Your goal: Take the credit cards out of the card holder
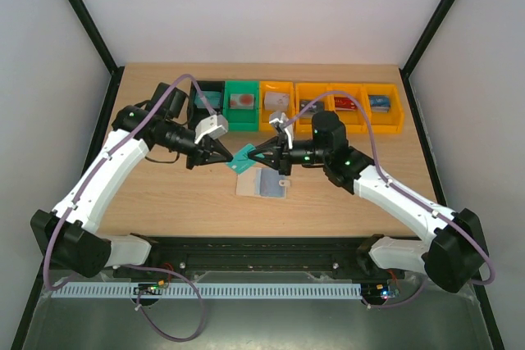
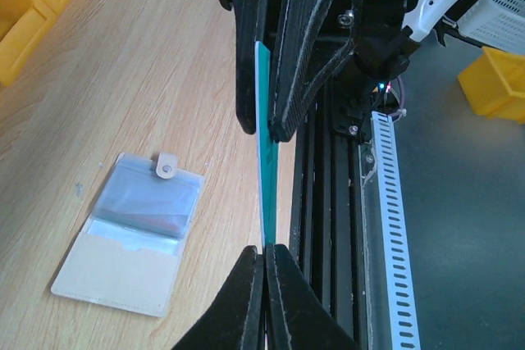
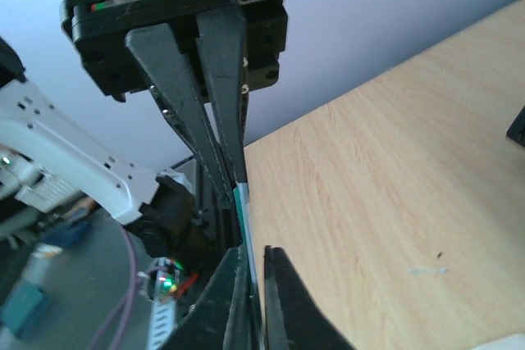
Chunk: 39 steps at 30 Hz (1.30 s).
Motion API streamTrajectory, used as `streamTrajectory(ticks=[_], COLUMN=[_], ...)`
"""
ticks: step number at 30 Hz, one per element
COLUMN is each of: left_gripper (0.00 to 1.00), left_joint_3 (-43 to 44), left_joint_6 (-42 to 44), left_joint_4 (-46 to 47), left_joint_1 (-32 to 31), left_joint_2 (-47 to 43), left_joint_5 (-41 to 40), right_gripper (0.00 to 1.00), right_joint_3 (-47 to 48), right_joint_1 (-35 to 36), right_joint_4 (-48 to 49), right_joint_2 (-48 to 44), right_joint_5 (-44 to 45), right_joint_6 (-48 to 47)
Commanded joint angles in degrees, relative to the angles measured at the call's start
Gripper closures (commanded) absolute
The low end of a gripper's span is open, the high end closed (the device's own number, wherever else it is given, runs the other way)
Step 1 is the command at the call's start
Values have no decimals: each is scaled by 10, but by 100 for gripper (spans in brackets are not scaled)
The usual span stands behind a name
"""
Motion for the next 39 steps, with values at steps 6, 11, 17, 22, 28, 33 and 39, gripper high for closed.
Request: streamTrajectory(ticks=[6, 11, 17, 22, 28, 33, 39], left_gripper=[56, 7, 10, 15, 27, 18, 10], left_joint_3=[0, 6, 110, 92, -70, -248, -406], left_joint_6=[-92, -188, -132, 7, 265, 521, 620], left_joint_4=[88, 189, 189, 197, 416, 589, 846], left_joint_1=[0, -2, -126, -273, -309, -310, -343], left_joint_2=[-13, -9, 23, 51, -32, -203, -247], left_joint_5=[-63, -269, -472, -680, -892, -736, -689], right_gripper=[98, 98, 98, 98, 98, 98, 99], right_joint_3=[-3, 10, -36, -39, -60, -63, -70], right_joint_1=[7, -21, -21, -16, -14, -11, -8], right_joint_4=[82, 84, 258, 325, 332, 317, 331], right_joint_2=[7, 56, 85, 109, 92, 60, 26], right_joint_5=[72, 236, 334, 356, 383, 409, 416], right_joint_6=[101, 344, 598, 709, 762, 752, 752])
